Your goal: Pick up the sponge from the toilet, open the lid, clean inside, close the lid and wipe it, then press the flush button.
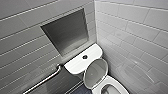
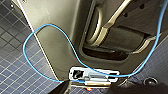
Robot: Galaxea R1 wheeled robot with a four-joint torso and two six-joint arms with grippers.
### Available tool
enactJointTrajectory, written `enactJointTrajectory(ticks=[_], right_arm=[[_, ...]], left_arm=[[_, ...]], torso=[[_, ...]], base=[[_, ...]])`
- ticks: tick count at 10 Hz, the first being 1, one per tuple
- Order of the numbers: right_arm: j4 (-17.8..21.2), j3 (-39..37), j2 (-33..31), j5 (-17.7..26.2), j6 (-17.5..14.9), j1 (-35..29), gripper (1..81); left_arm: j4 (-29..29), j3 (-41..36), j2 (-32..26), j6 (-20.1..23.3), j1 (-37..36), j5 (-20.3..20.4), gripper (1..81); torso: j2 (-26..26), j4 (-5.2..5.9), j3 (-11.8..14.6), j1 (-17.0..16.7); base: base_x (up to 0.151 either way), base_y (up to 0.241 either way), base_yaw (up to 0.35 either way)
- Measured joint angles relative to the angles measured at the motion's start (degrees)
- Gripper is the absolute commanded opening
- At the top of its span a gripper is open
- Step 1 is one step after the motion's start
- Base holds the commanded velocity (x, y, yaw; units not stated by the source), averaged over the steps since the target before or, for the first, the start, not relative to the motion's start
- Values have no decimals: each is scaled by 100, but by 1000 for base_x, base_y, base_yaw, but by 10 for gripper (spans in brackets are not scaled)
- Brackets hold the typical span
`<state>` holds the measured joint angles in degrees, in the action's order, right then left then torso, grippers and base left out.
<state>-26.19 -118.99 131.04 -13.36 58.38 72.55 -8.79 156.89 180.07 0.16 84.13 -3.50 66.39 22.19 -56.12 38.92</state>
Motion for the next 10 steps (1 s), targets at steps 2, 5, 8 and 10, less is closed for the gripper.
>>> enactJointTrajectory(ticks=[2, 5, 8, 10], right_arm=[[-228, -617, 372, 22, -6, 413, 10], [-730, -1709, 1163, -100, -9, 725, 10], [-929, -2783, 1882, -293, -223, 1554, 10], [-545, -3259, 2514, -356, -1291, 1874, 10]], left_arm=[[0, 0, -71, 0, -59, -9, 811], [6, -2, -116, -2, -117, -2, 811], [199, -9, -245, -16, -262, -11, 811], [221, -11, -250, -18, -325, -11, 811]], torso=[[0, 0, 0, 0], [2, 0, 2, 0], [2, 0, 5, 0], [4, 0, 9, 0]], base=[[0, 0, 0], [0, 0, 0], [0, 0, 0], [0, 0, 0]])
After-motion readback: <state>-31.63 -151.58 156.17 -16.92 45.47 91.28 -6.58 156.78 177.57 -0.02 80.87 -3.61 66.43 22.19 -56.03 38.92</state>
